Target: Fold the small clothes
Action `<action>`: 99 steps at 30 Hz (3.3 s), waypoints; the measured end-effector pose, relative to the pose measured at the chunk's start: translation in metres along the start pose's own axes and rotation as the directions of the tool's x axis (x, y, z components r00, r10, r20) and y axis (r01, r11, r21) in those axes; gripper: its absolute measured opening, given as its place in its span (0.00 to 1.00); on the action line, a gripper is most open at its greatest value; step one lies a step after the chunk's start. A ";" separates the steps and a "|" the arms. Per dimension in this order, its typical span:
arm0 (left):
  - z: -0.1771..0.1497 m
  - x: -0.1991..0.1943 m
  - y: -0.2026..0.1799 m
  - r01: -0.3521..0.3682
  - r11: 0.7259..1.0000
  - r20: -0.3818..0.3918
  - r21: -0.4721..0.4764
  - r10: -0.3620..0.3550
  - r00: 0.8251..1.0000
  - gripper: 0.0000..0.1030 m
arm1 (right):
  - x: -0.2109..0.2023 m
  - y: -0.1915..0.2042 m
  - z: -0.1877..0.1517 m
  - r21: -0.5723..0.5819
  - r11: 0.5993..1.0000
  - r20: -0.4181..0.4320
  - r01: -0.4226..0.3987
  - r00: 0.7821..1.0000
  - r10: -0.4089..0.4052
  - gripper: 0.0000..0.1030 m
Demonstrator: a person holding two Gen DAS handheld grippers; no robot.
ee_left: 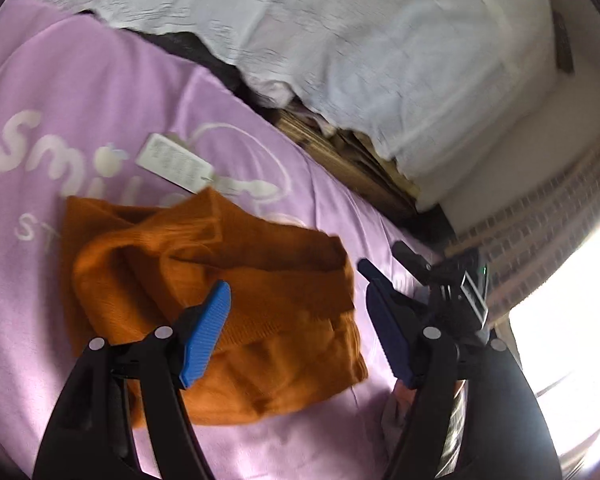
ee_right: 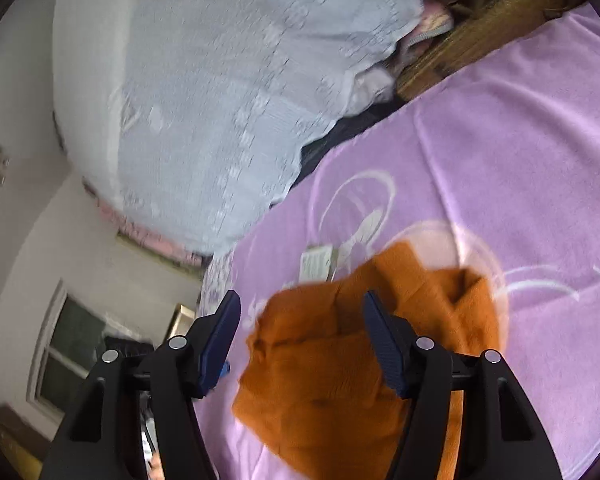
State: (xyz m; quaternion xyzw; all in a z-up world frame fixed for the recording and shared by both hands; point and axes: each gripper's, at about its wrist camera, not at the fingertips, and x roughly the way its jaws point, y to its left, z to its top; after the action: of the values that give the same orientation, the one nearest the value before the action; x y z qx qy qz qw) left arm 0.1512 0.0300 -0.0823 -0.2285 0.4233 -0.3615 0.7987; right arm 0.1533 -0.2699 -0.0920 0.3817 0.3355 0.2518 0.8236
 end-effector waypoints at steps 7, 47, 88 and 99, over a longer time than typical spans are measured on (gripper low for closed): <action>-0.011 -0.001 0.004 -0.131 0.990 -0.071 0.043 0.134 0.988 0.73 | 0.020 0.030 -0.041 -0.228 0.973 -0.321 0.024 0.942 -0.098 0.70; -0.022 -0.011 0.063 -0.452 0.886 0.087 -0.106 0.461 0.883 0.86 | -0.041 -0.020 -0.042 -0.048 0.950 0.124 0.309 0.945 -0.301 0.39; -0.079 -0.030 0.094 -0.368 0.922 -0.082 -0.119 0.360 0.929 0.31 | -0.031 -0.035 -0.079 -0.061 0.965 0.019 0.254 0.967 -0.253 0.44; -0.059 -0.042 0.008 -0.459 0.888 0.134 0.038 0.450 0.883 0.54 | -0.030 0.015 -0.092 -0.205 0.913 0.085 0.353 0.936 -0.342 0.42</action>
State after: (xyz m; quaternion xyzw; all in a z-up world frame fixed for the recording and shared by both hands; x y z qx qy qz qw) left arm 0.0892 0.0638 -0.0980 -0.1170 0.4030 -0.1640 0.8927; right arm 0.0633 -0.2389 -0.1137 0.2297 0.3489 0.1273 0.8996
